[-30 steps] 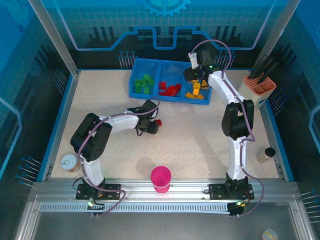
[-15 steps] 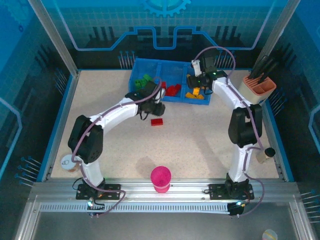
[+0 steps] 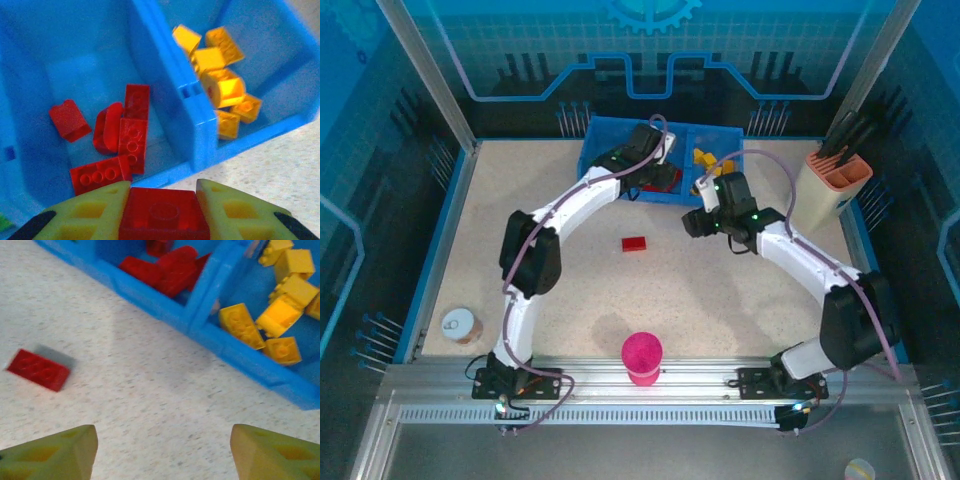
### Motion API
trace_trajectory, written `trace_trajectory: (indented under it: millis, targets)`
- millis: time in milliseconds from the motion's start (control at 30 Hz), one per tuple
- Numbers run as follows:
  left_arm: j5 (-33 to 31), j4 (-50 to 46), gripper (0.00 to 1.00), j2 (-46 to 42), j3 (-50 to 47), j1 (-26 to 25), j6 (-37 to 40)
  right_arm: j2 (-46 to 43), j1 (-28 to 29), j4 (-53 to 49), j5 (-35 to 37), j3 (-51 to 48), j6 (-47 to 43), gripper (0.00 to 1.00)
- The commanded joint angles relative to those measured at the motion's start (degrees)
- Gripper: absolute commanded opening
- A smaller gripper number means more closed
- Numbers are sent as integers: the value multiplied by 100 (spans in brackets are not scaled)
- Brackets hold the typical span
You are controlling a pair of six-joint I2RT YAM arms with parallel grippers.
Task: Sort the legos into containers by color
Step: Place the lego in the container.
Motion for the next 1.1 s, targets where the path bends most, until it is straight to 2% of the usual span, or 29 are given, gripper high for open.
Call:
trace_trajectory:
  millis: [0, 167, 367, 567, 900, 1067]
  targets:
    - [-90, 67, 29, 397, 463, 121, 36, -574, 348, 249, -237, -380, -15, 79]
    - [-28, 110, 28, 1065, 1081, 236, 21, -980, 1040, -141, -105, -939, 191, 91]
    - [-42, 12, 29, 1681, 1792, 333, 104, -1118, 1413, -104, -115, -1468, 708, 87]
    - [0, -229, 31, 2271, 2618, 439, -15, -1029, 1732, 53, 108, -1563, 849, 86]
    - [7, -176, 35, 2477, 2913, 458, -149, -944, 1768, -116, 159, -1525, 422, 87]
    - [-1, -67, 48, 2456, 2909, 459, -114, -826, 1752, -130, 147, -1478, 318, 87]
